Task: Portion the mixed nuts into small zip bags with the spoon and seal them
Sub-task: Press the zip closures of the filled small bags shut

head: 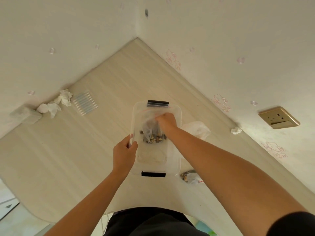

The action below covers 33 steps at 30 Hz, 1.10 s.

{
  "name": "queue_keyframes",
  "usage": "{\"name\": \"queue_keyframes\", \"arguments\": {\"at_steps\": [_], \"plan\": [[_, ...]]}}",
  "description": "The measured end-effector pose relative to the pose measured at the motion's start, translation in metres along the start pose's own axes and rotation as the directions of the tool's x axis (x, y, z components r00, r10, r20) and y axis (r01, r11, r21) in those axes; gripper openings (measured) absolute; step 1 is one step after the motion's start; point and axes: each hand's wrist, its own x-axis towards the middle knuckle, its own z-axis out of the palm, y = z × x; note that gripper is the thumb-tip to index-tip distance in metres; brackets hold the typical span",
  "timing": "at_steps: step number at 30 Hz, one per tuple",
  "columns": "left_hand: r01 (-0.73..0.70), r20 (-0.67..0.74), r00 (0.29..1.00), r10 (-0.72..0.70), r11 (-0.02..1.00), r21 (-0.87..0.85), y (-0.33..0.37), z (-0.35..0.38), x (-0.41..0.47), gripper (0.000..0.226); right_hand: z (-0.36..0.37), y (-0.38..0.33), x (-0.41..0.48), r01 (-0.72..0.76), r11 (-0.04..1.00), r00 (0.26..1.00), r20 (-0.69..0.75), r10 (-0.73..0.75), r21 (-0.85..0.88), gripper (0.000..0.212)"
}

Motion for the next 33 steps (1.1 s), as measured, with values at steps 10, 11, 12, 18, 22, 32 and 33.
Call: {"name": "queue_keyframes", "arguments": {"at_steps": [10,11,12,18,22,32,33], "plan": [[-0.049,0.036,0.998,0.048,0.999,0.018,0.005,0.003,-0.004,0.008,-0.126,0.099,-0.128,0.436,0.900,0.881,-0.197,-0.431,-0.020,0.053],[-0.042,0.023,0.999,0.042,0.999,0.027,0.003,0.004,-0.004,0.016,-0.137,0.127,-0.139,0.417,0.905,0.892,-0.154,-0.426,-0.090,0.058],[-0.032,0.011,0.999,0.032,0.999,0.038,0.002,0.004,-0.003,0.023,-0.147,0.153,-0.148,0.393,0.904,0.906,-0.101,-0.412,-0.166,0.062],[-0.029,0.003,1.000,0.028,0.997,0.075,0.006,0.005,-0.007,0.026,-0.158,0.239,-0.155,0.353,0.720,0.936,0.215,-0.280,-0.598,0.078],[-0.052,0.038,0.998,0.050,0.996,0.079,0.010,0.003,-0.015,0.003,-0.145,0.233,-0.150,0.328,0.766,0.925,0.024,-0.379,-0.552,0.015],[0.030,0.071,0.997,-0.035,0.997,0.069,0.012,0.001,-0.025,0.034,-0.198,0.128,-0.215,0.481,0.810,0.841,-0.084,-0.534,-0.335,0.037],[0.036,0.077,0.996,-0.041,0.997,0.065,0.013,0.000,-0.025,0.033,-0.198,0.113,-0.226,0.524,0.795,0.823,-0.059,-0.565,-0.307,0.036]]}}
